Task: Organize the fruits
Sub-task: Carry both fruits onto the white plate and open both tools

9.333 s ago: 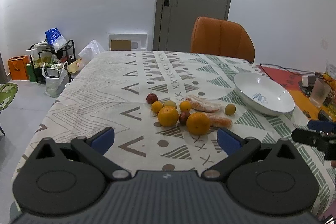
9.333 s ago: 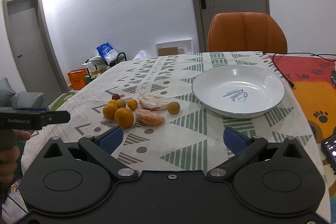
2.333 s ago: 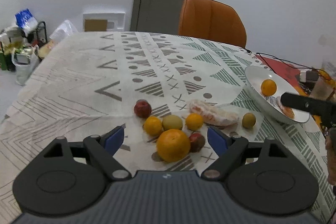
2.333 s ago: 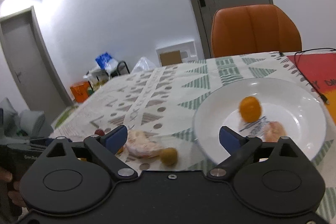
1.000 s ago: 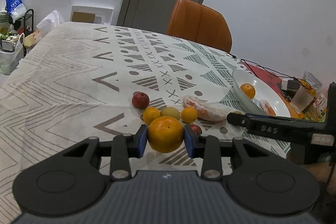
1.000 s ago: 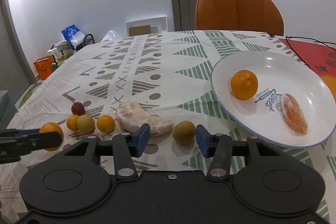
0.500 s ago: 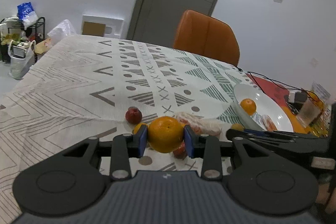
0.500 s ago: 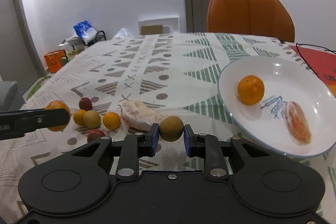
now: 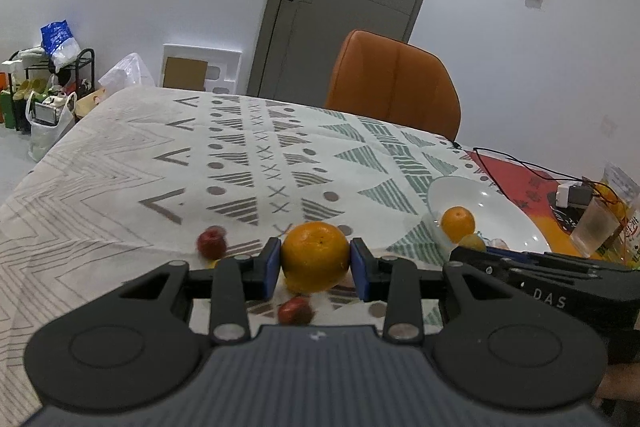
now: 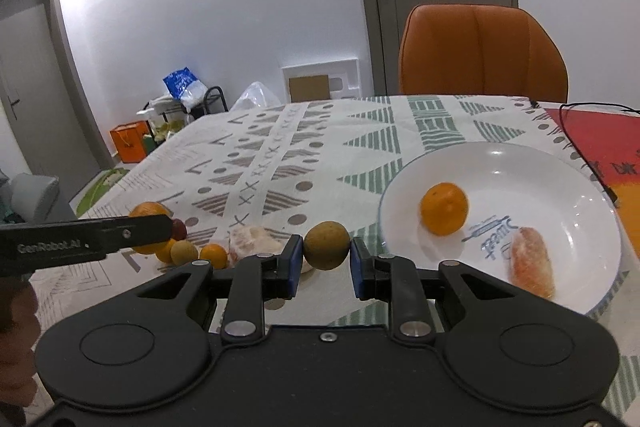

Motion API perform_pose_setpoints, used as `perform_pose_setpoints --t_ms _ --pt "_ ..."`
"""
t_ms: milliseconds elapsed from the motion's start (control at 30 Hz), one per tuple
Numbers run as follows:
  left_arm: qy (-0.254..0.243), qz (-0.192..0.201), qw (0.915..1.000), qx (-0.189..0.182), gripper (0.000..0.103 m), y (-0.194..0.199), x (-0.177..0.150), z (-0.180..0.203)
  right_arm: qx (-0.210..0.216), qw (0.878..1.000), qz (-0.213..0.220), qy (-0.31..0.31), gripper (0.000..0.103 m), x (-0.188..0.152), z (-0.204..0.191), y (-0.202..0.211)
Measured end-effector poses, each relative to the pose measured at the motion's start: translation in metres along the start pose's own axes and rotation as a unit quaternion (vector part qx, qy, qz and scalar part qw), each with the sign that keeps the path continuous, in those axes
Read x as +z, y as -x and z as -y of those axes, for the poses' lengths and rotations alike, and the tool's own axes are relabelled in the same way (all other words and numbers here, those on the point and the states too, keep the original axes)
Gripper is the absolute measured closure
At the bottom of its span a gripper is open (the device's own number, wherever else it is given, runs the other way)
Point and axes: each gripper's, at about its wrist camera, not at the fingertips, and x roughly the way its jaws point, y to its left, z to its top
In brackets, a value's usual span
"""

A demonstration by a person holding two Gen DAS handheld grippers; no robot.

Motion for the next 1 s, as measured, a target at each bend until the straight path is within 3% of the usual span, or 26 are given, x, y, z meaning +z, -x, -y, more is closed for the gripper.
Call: perform_pose_setpoints --t_ms 1000 --pt "-0.061 -0.013 0.9979 -0.019 0.068 -0.046 0.006 0.104 -0.002 0.999 0.027 -0.038 0.08 -0.004 0.088 0.03"
